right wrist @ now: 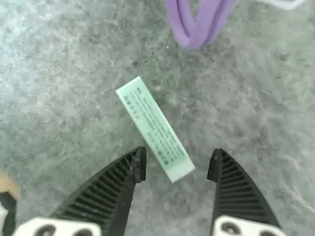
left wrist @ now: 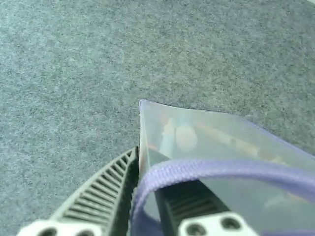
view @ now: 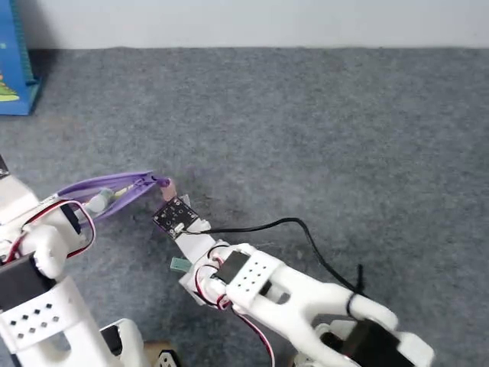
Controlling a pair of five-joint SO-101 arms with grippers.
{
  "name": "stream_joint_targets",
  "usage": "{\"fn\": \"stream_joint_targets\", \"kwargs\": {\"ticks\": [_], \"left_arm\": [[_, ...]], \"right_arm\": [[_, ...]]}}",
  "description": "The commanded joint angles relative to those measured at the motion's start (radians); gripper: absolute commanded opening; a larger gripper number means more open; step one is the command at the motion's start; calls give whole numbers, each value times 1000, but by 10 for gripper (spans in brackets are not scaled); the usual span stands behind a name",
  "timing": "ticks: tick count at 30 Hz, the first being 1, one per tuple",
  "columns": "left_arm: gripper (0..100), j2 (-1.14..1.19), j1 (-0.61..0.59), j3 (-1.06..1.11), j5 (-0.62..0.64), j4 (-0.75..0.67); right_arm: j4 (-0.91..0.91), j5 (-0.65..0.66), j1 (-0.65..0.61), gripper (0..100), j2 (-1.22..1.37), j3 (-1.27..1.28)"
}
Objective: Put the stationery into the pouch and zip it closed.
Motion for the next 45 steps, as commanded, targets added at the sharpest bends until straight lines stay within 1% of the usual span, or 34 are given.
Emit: {"fn": "stream_joint_targets", "kwargs": {"ticks": [1, 3, 4, 5, 7, 8, 10, 12, 15, 17, 21, 25, 30, 33, 34, 36, 38, 41, 42, 45], "left_arm": [[14, -2, -12, -65, 9, -11], [14, -2, -12, -65, 9, -11], [14, -2, -12, -65, 9, -11], [14, -2, -12, -65, 9, -11], [14, -2, -12, -65, 9, -11], [14, -2, -12, -65, 9, -11], [14, -2, -12, -54, 9, -12], [14, -2, -12, -42, 8, -17], [14, -2, -12, -38, 6, -17], [14, -2, -12, -38, 5, -17], [14, -3, -12, -38, 5, -17], [14, -5, -8, -38, 5, -17], [14, -8, -6, -38, 5, -14], [14, -8, -5, -36, 5, -12], [14, -8, -2, -36, 5, -12], [14, -8, 26, -35, 5, -11], [14, -3, 54, -35, 5, -11], [14, -3, 61, -35, 5, -11], [14, -3, 61, -35, 5, -11], [14, -3, 61, -33, 5, -11]], "right_arm": [[-74, 6, -1, 212, 62, -29], [-85, 9, 1, 200, 91, -29], [-85, 9, 1, 175, 101, -31], [-85, 11, 1, 136, 102, -31], [-82, 11, 1, 20, 102, -31], [-81, 11, 1, 0, 102, -31], [-68, 11, 1, 38, 93, -25], [-44, 11, 1, 9, 67, -17], [-5, 12, 7, 9, 2, 12], [4, 15, 33, 8, -59, 49], [39, 100, 125, 8, -211, 155], [91, 150, 242, 8, -383, 242], [268, 206, 358, 9, -519, 252], [323, 213, 426, 11, -541, 250], [334, 213, 443, 20, -541, 250], [357, 209, 467, 75, -541, 250], [380, 206, 473, 173, -549, 250], [372, 203, 475, 317, -549, 249], [364, 193, 475, 336, -549, 242], [360, 161, 473, 338, -539, 189]]}}
